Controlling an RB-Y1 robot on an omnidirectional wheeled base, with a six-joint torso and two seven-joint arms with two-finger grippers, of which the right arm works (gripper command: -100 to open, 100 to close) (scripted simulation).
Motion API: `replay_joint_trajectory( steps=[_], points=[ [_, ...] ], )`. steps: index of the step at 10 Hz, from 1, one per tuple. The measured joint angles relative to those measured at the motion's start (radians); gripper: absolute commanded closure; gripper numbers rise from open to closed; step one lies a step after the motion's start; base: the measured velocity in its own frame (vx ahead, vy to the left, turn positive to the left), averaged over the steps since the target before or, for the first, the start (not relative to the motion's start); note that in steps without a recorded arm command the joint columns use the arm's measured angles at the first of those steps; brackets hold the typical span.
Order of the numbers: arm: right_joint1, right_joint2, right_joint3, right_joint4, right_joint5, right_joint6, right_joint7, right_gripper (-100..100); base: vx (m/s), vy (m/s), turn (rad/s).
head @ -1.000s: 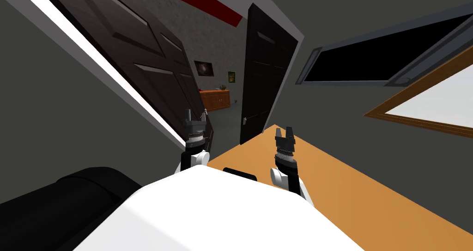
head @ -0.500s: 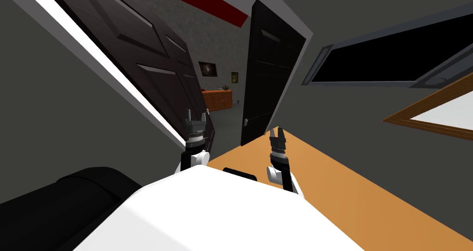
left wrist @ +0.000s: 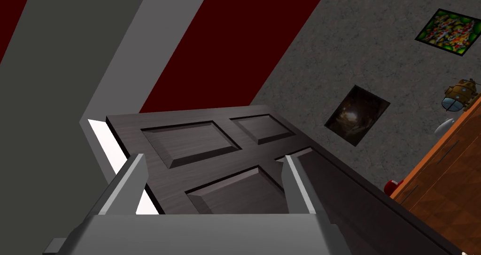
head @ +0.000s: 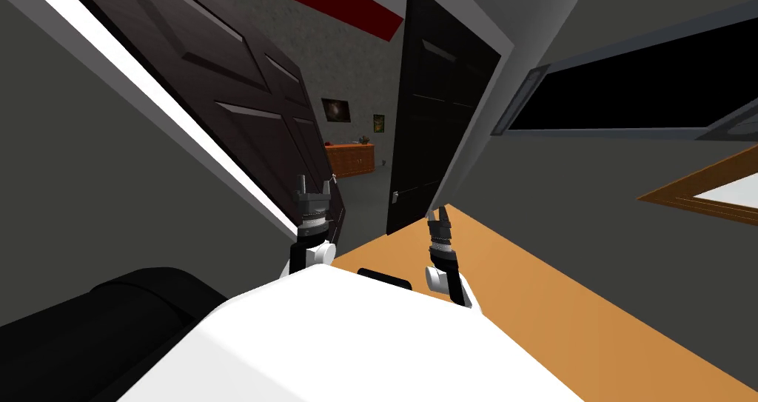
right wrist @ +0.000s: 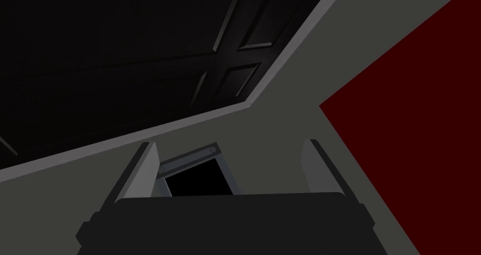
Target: Push the door open
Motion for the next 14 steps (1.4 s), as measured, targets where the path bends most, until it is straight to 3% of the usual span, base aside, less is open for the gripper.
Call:
replay_joint_trajectory(
  steps=[4, 10, 14],
  points=[
    [-0.044, -0.019, 0.016, 0.111, -0.012, -0.015, -0.015, -100, 0.057, -0.035, 0.077],
    [-0.107, -0.027, 0.045, 0.255, -0.023, -0.023, -0.024, -100, 0.048, -0.04, 0.089],
    [-0.16, -0.038, 0.062, 0.38, -0.034, -0.04, -0.037, -100, 0.063, -0.049, 0.109]
  ],
)
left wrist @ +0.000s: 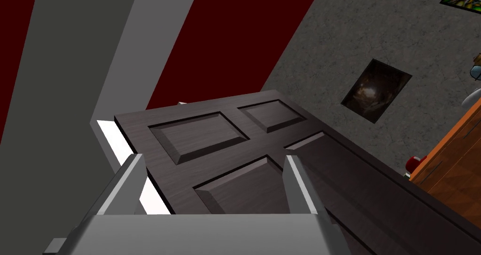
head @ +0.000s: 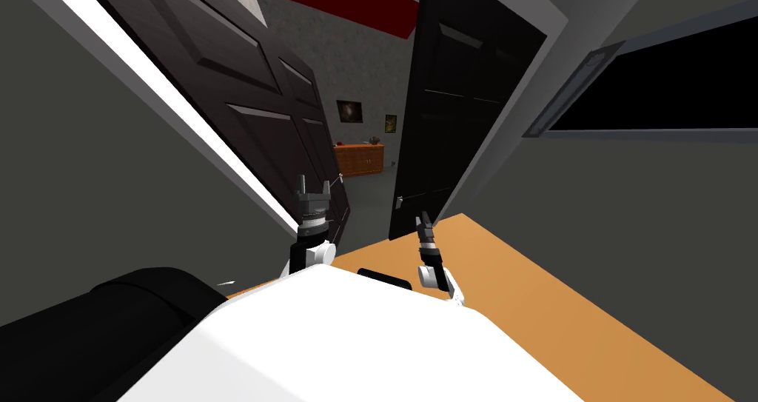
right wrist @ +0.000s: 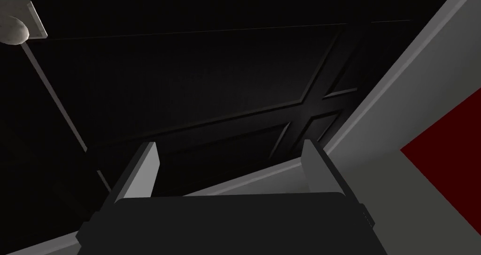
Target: Push the door open
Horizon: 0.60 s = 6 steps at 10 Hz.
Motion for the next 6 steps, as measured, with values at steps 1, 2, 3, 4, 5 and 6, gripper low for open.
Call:
replay_joint_trajectory(
  steps=[1, 2, 3, 4, 5, 6],
  points=[
    [-0.018, -0.005, 0.006, 0.029, -0.004, 0.0, -0.006, -100, 0.053, -0.054, 0.045],
    [-0.024, -0.005, 0.011, 0.052, -0.005, 0.001, -0.007, -100, 0.039, -0.039, 0.084],
    [-0.032, -0.005, 0.018, 0.078, -0.007, -0.004, -0.008, -100, 0.031, -0.027, 0.04],
    [-0.038, -0.005, 0.021, 0.098, -0.008, -0.007, -0.008, -100, 0.045, -0.038, 0.08],
    [-0.046, -0.007, 0.026, 0.119, -0.01, -0.007, -0.01, -100, 0.038, -0.03, 0.049],
    [-0.055, -0.008, 0.028, 0.147, -0.011, -0.014, -0.012, -100, 0.044, -0.034, 0.083]
  ],
)
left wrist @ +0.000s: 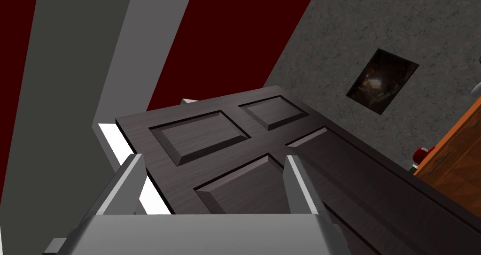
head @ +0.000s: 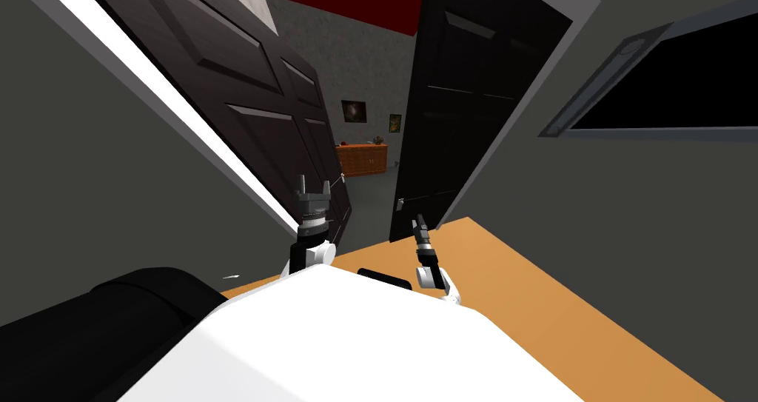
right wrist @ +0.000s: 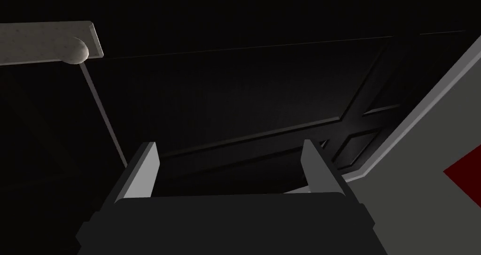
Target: Push the door open
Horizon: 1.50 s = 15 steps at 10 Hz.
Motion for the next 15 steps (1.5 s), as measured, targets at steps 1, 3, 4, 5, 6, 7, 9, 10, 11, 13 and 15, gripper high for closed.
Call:
replay_joint_trajectory(
  steps=[1, 3, 4, 5, 6, 7, 9, 10, 11, 13, 15],
  points=[
    [-0.011, -0.002, 0.005, 0.028, -0.002, -0.004, -0.003, -100, 0.064, -0.052, 0.136],
    [-0.036, -0.004, 0.013, 0.079, -0.007, -0.006, -0.006, -100, 0.047, -0.044, 0.058],
    [-0.046, -0.008, 0.018, 0.108, -0.01, -0.01, -0.011, -100, 0.06, -0.051, 0.138],
    [-0.059, -0.012, 0.024, 0.137, -0.013, -0.014, -0.015, -100, 0.043, -0.048, 0.053],
    [-0.067, -0.012, 0.027, 0.154, -0.015, -0.013, -0.017, -100, 0.035, -0.047, 0.056],
    [-0.08, -0.014, 0.031, 0.187, -0.017, -0.017, -0.02, -100, 0.056, -0.052, 0.144],
    [-0.095, -0.019, 0.04, 0.221, -0.022, -0.014, -0.026, -100, 0.043, -0.046, 0.052],
    [-0.106, -0.02, 0.044, 0.247, -0.024, -0.018, -0.028, -100, 0.031, -0.034, 0.038],
    [-0.114, -0.02, 0.046, 0.271, -0.025, -0.026, -0.029, -100, 0.037, -0.034, 0.067],
    [-0.14, -0.023, 0.053, 0.337, -0.03, -0.037, -0.035, -100, 0.053, -0.047, 0.102],
    [-0.166, -0.023, 0.064, 0.399, -0.035, -0.043, -0.038, -100, 0.068, -0.076, 0.105]
  ],
)
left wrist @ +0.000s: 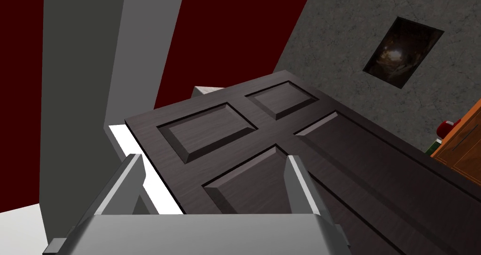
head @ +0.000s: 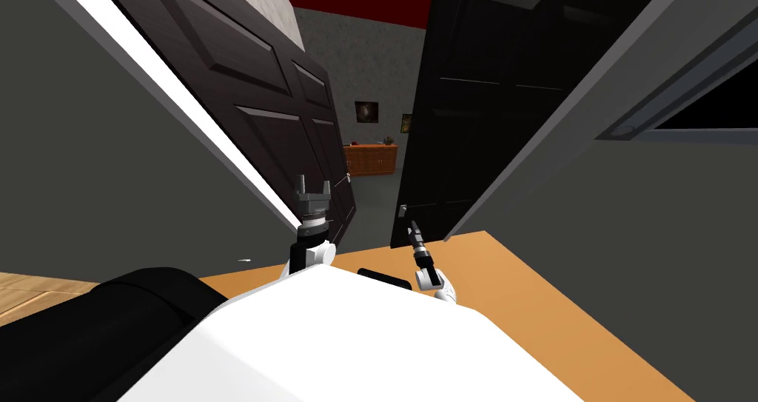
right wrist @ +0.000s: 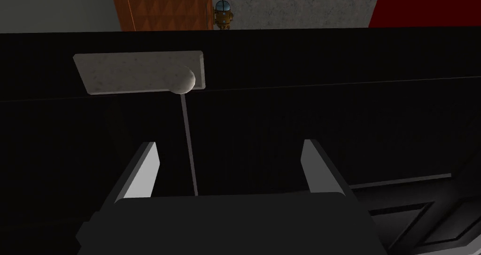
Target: Push the door open
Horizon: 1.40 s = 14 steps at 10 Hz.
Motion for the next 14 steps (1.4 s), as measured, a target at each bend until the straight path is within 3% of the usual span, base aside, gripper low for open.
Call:
replay_joint_trajectory(
  steps=[8, 14],
  points=[
    [-0.068, -0.009, 0.029, 0.169, -0.015, -0.016, -0.018, -100, 0.037, -0.04, 0.054],
    [-0.068, -0.001, 0.019, 0.182, -0.018, -0.024, -0.008, -100, 0.181, 0.041, 0.029]
  ],
)
